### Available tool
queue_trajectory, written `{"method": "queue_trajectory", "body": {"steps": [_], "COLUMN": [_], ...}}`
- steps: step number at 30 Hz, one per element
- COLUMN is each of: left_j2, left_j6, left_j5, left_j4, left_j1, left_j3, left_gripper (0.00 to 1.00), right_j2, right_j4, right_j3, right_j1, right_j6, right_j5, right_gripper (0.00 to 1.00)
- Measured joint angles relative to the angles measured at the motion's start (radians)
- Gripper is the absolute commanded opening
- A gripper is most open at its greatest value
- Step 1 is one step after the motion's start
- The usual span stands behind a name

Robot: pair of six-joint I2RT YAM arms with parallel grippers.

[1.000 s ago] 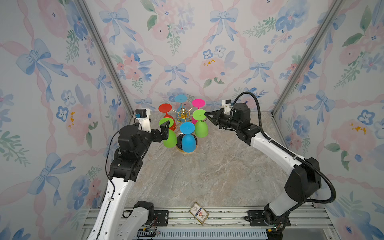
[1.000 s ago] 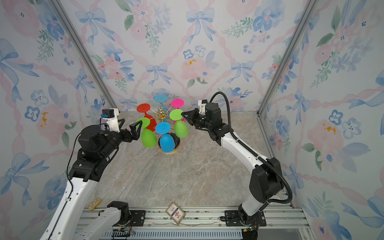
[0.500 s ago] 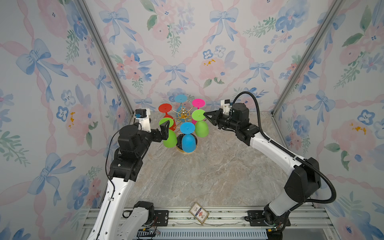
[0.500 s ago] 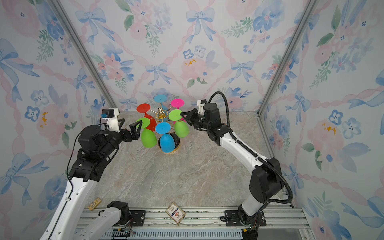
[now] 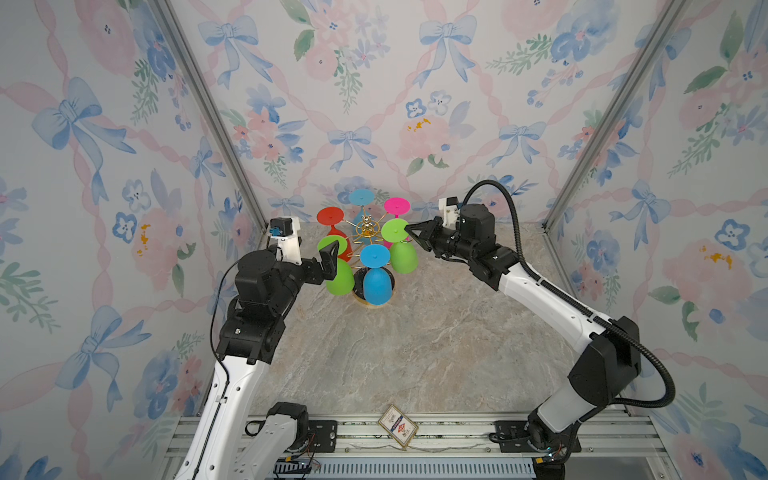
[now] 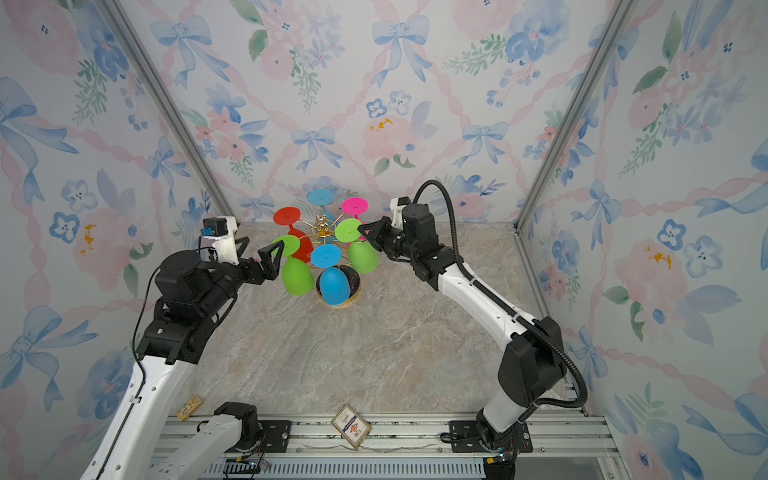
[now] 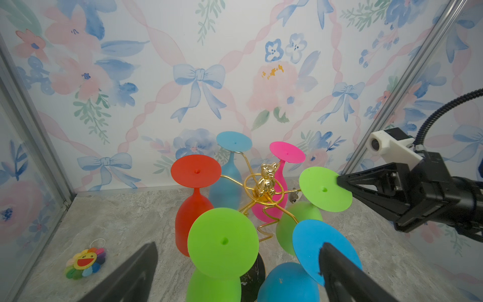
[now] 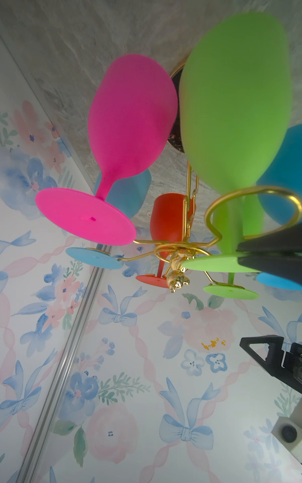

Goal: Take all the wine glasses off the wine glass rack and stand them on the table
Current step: 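Lift the lime green glass off its rack arm with the right gripper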

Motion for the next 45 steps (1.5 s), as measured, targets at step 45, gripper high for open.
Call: {"method": "queue_trajectory", "body": {"steps": [45], "left_j2": [0.0], "left_j6": [0.0], "left_j5": [0.009], "left_j4": [0.0], "left_j1": [0.0], "left_j3": [0.0], "left_gripper": [0.98], "right_j2": [-0.063], "right_j4": [-0.111], "right_j3": [0.021], "right_j1": [0.03], "right_j6": [-0.13], "right_j5": [0.042], "right_gripper": [0.0]}}
